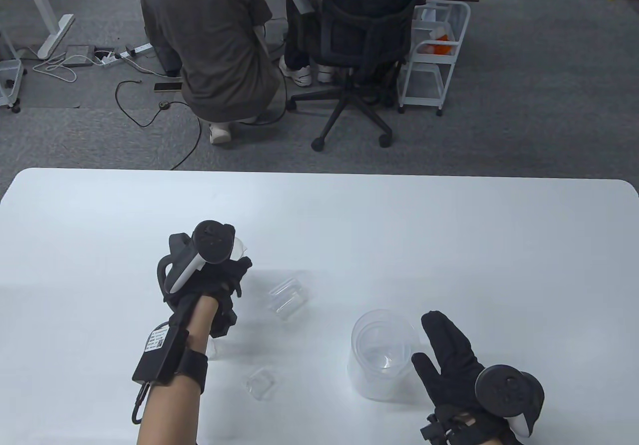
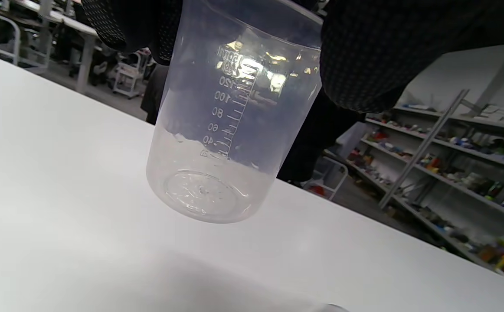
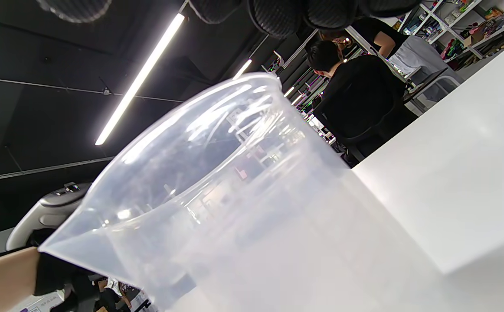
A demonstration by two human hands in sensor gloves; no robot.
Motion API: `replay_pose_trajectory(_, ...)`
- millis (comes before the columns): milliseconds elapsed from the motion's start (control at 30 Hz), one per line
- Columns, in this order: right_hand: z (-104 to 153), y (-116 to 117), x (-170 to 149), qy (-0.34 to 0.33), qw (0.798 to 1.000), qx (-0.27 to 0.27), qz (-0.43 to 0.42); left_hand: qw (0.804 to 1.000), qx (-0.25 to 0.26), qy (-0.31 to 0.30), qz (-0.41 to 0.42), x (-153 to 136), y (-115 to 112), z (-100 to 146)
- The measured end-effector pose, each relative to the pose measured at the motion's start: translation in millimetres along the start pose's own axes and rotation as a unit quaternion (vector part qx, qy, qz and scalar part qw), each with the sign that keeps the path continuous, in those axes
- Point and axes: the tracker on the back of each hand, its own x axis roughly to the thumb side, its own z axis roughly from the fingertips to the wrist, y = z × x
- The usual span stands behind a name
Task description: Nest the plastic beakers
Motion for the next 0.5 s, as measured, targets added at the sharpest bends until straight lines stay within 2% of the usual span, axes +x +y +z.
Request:
replay_pose_trajectory(267,1,1,-2,0.005,1.000,0.004,-0.007,0.993,0.018,-0.119,0.012,70,16,31)
replay_pose_trajectory(500,1,0,-2,0.006,1.000,0.004,-0.010,0.975,0.007,-0.218,0.042,125,10,58)
